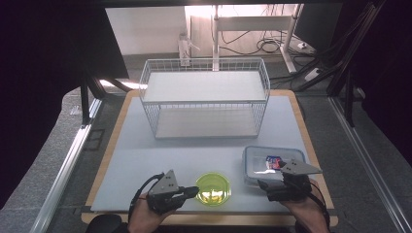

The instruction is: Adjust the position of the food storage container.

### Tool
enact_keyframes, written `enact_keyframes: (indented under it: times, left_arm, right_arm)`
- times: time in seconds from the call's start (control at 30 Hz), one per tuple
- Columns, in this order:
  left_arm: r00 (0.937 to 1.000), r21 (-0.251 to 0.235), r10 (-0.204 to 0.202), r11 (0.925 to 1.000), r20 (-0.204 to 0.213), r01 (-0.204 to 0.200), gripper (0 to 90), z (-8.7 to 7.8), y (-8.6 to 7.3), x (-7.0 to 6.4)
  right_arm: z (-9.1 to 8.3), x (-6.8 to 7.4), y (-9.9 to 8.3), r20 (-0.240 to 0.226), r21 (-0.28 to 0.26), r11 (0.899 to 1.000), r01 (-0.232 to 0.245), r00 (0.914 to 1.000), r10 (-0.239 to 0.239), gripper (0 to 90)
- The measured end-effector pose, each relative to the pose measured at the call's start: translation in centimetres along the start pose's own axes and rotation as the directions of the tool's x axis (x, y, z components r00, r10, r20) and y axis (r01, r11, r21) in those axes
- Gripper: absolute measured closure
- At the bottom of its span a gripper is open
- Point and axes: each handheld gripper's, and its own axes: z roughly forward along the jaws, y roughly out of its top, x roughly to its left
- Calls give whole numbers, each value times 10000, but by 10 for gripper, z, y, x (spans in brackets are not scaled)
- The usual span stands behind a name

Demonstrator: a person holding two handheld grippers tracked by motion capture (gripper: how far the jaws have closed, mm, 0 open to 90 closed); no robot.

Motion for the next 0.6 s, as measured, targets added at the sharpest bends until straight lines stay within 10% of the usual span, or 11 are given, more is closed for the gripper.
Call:
enact_keyframes:
  times: [0.6]
  left_arm:
    - [9931,759,49,9970,1169,-139,899,60,11,-35]
  right_arm:
    - [4,2,-1,-114,187,9998,110,9999,-108,68]
